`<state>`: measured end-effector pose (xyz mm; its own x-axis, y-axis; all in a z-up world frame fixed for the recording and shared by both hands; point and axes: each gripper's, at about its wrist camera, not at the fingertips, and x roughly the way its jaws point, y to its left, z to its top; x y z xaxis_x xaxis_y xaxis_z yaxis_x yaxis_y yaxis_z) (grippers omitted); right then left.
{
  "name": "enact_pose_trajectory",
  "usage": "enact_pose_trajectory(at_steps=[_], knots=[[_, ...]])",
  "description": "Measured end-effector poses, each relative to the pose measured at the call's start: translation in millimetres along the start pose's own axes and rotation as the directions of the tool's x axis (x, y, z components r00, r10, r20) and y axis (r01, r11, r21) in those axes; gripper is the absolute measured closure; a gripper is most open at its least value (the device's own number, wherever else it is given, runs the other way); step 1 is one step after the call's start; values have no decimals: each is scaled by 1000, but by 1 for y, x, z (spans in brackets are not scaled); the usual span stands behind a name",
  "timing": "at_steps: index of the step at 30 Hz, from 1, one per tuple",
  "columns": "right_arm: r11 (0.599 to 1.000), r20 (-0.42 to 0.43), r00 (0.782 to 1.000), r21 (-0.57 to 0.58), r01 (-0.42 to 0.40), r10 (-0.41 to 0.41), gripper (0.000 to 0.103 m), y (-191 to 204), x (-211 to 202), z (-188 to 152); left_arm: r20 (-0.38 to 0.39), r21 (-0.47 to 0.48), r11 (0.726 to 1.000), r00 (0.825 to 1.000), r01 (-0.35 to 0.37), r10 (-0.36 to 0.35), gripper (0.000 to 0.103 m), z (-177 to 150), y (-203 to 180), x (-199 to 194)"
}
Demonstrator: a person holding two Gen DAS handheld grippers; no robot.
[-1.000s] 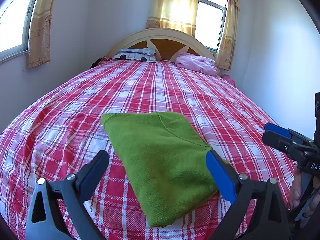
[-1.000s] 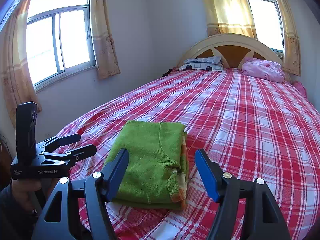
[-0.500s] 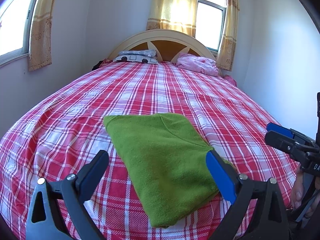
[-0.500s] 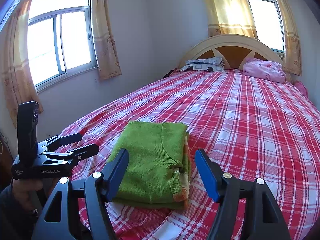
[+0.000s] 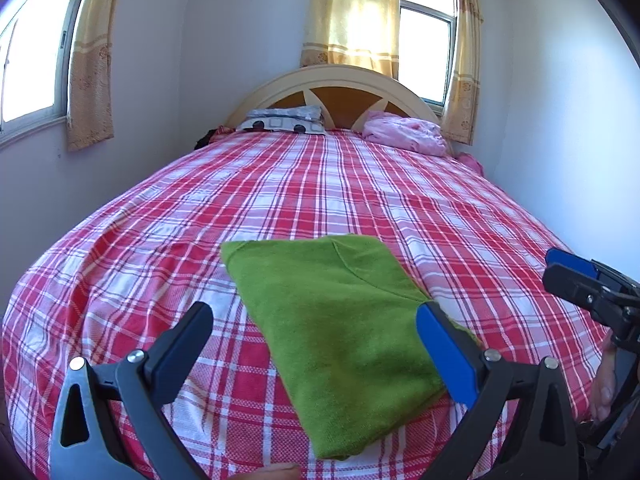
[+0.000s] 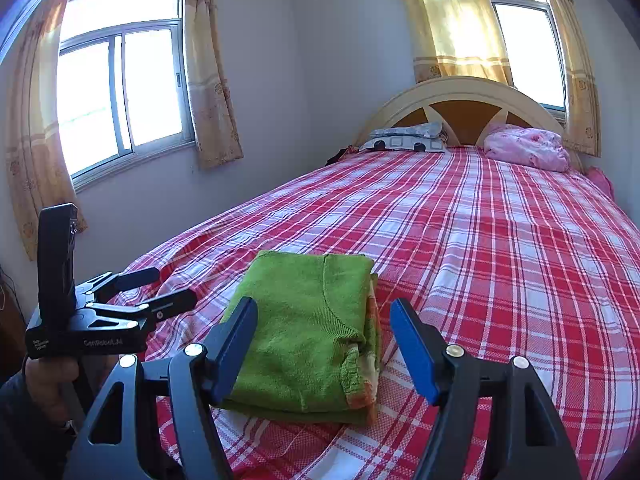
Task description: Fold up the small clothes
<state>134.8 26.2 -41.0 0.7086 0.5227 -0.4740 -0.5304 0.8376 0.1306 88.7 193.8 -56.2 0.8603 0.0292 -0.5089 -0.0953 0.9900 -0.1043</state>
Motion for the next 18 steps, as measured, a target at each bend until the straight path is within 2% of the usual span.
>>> enact_pose_trajectory(at_steps=[8,18], knots=[[999,-9,1000,-41,-6,6,33,10,3,-4,14,-18,998,998,-55,56,0,4,9,-1],[998,-47,999,-56,-16,13,33,14,12,-12,49,-23,996,995,-84,85,0,3,23,-4]])
